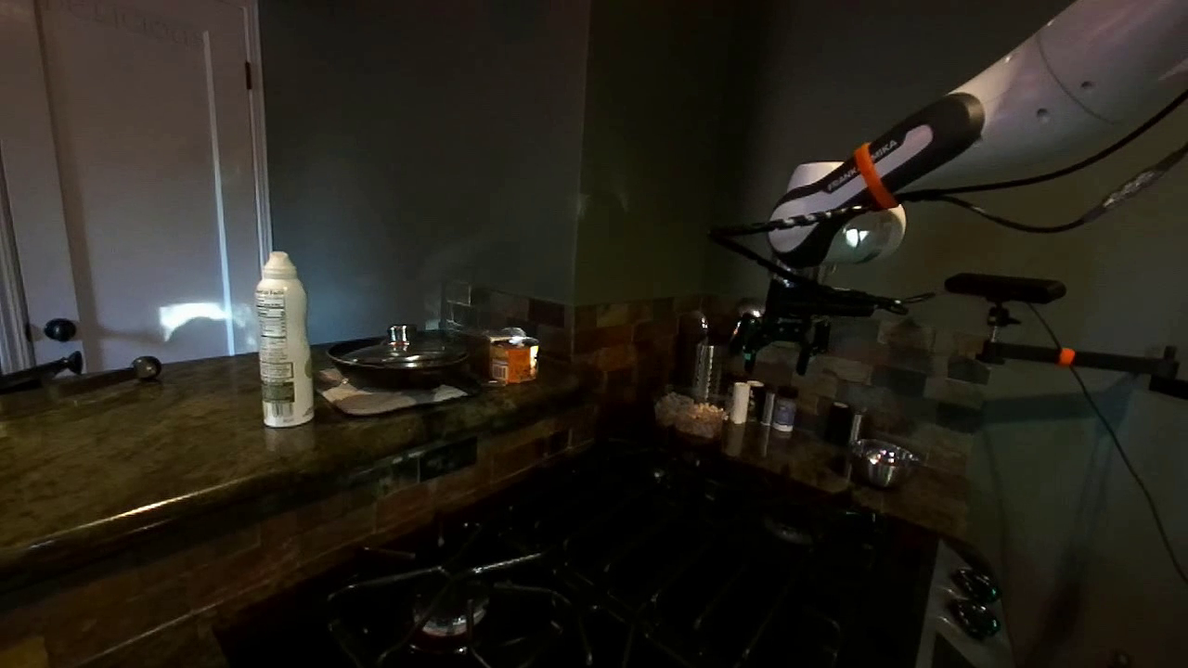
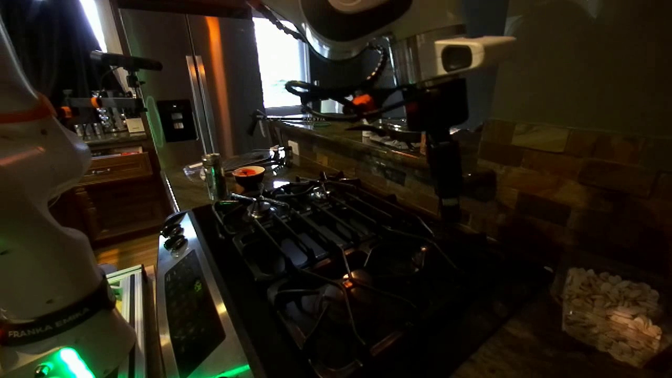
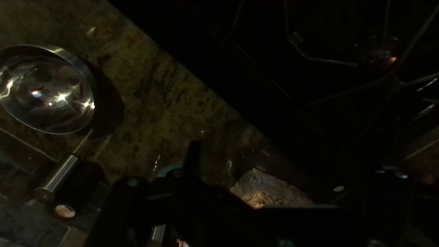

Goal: Pick up the clear lunch box with white contents on the right and put it on the stove

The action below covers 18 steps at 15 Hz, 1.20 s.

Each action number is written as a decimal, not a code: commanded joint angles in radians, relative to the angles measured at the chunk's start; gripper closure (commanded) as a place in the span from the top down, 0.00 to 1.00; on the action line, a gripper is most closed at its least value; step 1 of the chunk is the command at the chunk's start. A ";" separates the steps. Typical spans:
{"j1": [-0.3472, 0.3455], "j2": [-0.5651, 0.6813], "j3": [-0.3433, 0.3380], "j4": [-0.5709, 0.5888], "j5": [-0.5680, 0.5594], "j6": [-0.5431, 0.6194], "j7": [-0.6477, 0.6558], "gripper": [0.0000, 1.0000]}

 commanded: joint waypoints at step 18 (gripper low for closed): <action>-0.056 0.564 -0.040 0.420 0.501 0.307 0.106 1.00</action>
